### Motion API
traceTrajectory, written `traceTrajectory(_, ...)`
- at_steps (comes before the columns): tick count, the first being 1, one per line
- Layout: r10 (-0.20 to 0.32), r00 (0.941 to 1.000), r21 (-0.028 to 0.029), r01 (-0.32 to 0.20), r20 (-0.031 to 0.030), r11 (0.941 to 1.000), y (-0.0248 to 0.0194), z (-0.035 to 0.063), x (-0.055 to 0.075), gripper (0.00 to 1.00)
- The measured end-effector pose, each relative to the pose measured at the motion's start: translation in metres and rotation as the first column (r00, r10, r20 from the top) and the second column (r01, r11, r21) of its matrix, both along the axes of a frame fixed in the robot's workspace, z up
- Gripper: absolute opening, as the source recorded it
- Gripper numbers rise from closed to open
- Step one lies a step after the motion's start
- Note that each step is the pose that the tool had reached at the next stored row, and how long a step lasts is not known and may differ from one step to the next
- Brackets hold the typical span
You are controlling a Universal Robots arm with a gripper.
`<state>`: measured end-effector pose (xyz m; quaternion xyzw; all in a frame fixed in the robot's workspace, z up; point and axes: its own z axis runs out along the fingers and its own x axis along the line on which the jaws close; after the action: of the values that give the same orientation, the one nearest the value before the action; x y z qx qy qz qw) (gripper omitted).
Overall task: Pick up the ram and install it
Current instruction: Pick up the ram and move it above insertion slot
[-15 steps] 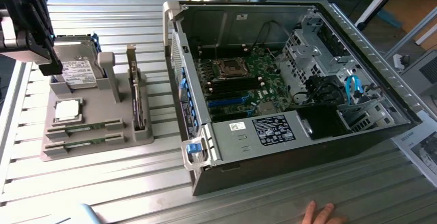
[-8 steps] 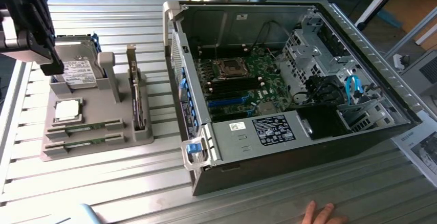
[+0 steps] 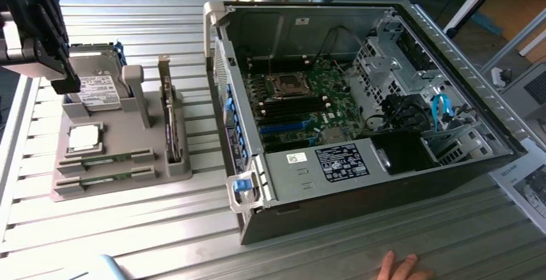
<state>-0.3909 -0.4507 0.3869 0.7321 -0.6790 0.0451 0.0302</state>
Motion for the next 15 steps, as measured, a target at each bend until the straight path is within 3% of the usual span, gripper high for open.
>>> traceTrajectory(8, 0.000, 1.0000, 0.0090, 0.000, 0.0010, 1.0000, -0.0007, 0.0000, -0.0001, 0.11)
traceTrajectory(15, 0.000, 1.0000, 0.0236, 0.000, 0.0017, 0.9997, -0.0023, 0.0000, -0.0002, 0.11)
